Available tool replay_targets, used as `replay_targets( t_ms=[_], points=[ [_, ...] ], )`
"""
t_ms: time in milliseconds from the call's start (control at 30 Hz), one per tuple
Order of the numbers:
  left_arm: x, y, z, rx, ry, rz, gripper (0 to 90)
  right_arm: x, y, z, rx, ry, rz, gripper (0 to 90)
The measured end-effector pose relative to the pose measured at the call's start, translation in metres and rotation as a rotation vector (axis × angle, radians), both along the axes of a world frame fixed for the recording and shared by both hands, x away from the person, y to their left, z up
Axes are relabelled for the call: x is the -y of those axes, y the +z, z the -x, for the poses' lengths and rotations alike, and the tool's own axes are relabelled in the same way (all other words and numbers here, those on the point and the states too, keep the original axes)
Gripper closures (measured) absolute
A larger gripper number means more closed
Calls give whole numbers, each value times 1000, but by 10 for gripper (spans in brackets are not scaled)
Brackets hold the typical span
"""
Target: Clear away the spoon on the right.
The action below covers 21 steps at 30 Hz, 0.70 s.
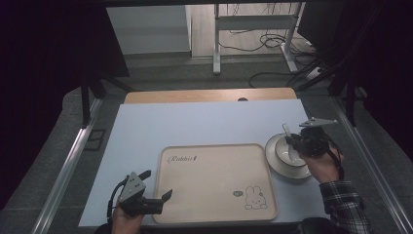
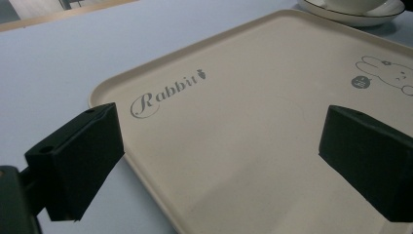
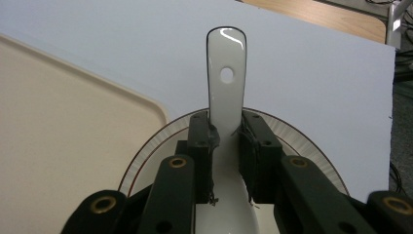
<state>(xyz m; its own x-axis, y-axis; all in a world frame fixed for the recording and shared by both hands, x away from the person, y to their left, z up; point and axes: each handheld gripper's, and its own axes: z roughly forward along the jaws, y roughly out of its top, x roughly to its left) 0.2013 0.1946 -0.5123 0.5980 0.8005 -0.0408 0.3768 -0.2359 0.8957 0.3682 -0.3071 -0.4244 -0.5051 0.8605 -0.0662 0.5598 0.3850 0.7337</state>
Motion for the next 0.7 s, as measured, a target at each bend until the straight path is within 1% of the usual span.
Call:
replay_targets(
  t_ms=[333,700],
  points=[
    [0,0,0,0,0,1,23,1,14,6,-9,25,-6,763],
    [0,0,0,1,0,2,23,-5,30,17,-24,72,-25,763]
  ],
)
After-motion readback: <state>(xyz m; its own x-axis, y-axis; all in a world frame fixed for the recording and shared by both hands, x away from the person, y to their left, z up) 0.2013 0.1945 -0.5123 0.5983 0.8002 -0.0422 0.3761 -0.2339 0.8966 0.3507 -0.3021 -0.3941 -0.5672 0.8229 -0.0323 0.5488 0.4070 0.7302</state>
